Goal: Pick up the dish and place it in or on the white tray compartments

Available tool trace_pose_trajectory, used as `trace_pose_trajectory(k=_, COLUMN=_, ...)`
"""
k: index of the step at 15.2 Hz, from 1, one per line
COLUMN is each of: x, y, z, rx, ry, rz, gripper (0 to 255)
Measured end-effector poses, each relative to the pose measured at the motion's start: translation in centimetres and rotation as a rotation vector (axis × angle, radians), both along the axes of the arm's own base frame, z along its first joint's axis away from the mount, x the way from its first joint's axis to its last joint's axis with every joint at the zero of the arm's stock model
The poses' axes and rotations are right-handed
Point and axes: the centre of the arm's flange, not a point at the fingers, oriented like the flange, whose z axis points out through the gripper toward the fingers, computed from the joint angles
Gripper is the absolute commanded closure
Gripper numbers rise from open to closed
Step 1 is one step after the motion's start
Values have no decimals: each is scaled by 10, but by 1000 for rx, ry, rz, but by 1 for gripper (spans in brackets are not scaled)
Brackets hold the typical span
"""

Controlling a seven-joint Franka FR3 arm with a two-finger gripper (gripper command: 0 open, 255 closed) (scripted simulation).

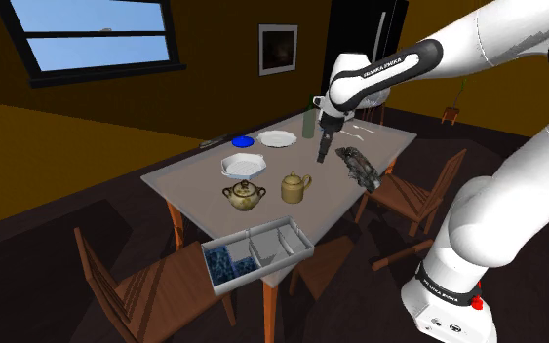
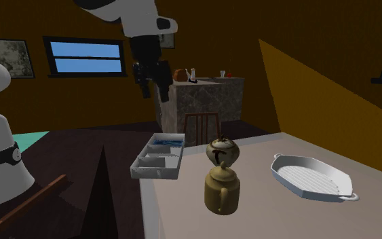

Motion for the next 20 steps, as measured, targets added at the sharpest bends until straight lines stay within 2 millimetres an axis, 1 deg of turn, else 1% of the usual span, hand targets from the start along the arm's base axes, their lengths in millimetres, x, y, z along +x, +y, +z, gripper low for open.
trace_pose_trajectory(k=4, x=19, y=-31, z=-36, rx=-12, ry=13, rz=38, gripper=0)
trace_pose_trajectory(k=6, x=34, y=-48, z=-54, rx=-18, ry=20, rz=57, gripper=0)
trace_pose_trajectory(k=9, x=49, y=-65, z=-81, rx=-27, ry=30, rz=86, gripper=0)
trace_pose_trajectory(k=10, x=58, y=-73, z=-94, rx=-31, ry=32, rz=95, gripper=0)
trace_pose_trajectory(k=12, x=70, y=-87, z=-109, rx=-37, ry=40, rz=114, gripper=0)
trace_pose_trajectory(k=14, x=81, y=-102, z=-130, rx=-44, ry=47, rz=133, gripper=0)
trace_pose_trajectory(k=15, x=89, y=-109, z=-137, rx=-46, ry=51, rz=143, gripper=0)
trace_pose_trajectory(k=17, x=101, y=-120, z=-160, rx=-52, ry=57, rz=162, gripper=0)
trace_pose_trajectory(k=18, x=108, y=-128, z=-166, rx=-55, ry=61, rz=172, gripper=0)
trace_pose_trajectory(k=20, x=120, y=-143, z=-186, rx=-62, ry=67, rz=191, gripper=0)
